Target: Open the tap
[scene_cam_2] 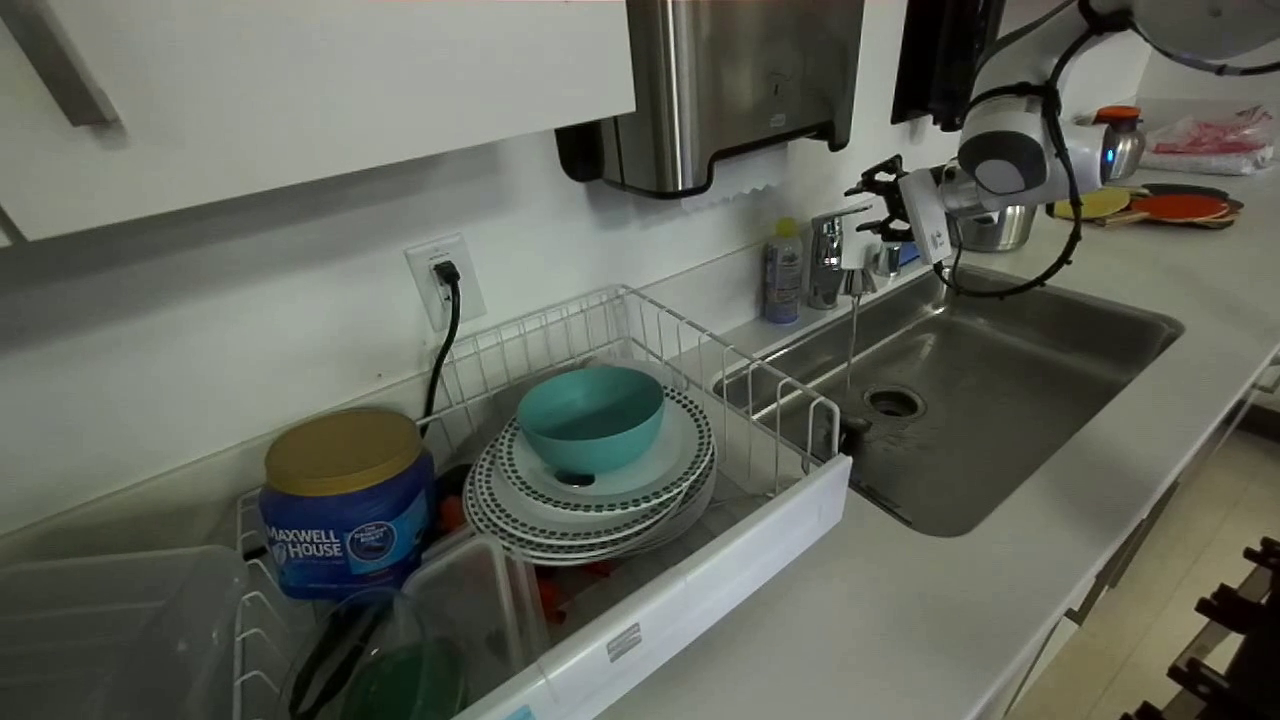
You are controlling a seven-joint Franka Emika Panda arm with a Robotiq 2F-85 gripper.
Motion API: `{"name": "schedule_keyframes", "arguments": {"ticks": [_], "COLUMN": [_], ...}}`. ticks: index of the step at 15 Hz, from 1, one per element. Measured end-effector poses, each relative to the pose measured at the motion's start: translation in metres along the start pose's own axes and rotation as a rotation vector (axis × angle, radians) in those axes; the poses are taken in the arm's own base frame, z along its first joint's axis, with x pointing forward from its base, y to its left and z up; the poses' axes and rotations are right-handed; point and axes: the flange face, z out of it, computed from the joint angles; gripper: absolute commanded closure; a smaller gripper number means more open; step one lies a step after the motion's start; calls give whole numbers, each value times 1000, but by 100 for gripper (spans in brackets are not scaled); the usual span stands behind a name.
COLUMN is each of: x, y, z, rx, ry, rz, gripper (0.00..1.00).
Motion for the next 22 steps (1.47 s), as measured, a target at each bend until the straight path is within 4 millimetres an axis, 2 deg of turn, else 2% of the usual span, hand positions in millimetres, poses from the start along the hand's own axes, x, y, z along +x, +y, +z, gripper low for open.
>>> {"name": "schedule_keyframes", "arguments": {"ticks": [4,13,14,15,22], "x": [-1,-1,-1,-1,-3], "y": [8,7,7,7,0], "z": [2,2,2,2,4], "rx": [-12,-10,-10,-10,4], "ry": [-2,-2,-2,-4,-6], "rz": [2,1,1,-1,-5], "gripper": [0,0,11,28,81]}}
